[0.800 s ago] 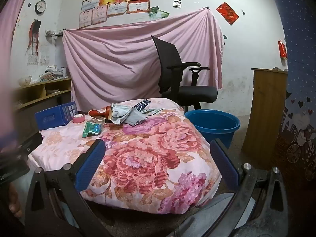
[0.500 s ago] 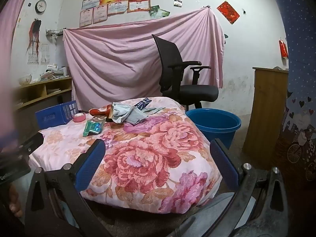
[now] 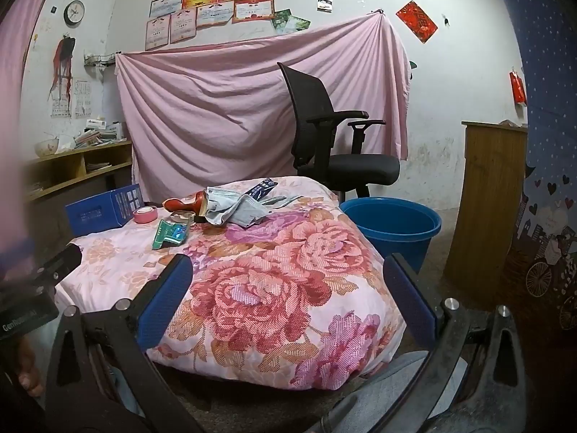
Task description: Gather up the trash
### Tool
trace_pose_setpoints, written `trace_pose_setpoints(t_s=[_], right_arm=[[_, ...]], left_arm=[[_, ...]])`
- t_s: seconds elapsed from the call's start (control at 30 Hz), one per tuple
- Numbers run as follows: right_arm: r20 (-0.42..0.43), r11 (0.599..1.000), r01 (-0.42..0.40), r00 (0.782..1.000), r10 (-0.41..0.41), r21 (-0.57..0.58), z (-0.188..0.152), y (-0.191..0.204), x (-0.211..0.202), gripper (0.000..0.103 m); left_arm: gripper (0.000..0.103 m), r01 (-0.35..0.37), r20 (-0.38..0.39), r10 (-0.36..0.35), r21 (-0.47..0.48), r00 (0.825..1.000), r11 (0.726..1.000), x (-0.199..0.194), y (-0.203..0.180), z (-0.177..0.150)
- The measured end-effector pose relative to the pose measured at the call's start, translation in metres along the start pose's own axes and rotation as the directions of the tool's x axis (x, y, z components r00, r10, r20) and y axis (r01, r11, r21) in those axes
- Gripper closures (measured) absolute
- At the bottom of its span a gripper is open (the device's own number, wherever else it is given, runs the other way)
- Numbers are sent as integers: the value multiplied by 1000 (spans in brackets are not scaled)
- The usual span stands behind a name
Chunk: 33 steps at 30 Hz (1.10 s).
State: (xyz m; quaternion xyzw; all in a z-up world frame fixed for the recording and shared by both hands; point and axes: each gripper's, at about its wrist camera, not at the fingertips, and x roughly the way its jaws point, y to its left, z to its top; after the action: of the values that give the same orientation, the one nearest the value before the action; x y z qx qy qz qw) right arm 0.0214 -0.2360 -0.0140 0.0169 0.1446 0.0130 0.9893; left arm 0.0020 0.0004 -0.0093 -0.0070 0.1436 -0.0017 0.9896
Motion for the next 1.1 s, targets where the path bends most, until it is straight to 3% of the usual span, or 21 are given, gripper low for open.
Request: trace_pose_setpoints(t_s=[1.1], right_arm=[[-4, 1000, -3, 1000, 3, 8, -2, -2, 1, 0]], left_arm=[[2, -3, -6, 3, 7, 1000, 1000, 4, -2, 0]])
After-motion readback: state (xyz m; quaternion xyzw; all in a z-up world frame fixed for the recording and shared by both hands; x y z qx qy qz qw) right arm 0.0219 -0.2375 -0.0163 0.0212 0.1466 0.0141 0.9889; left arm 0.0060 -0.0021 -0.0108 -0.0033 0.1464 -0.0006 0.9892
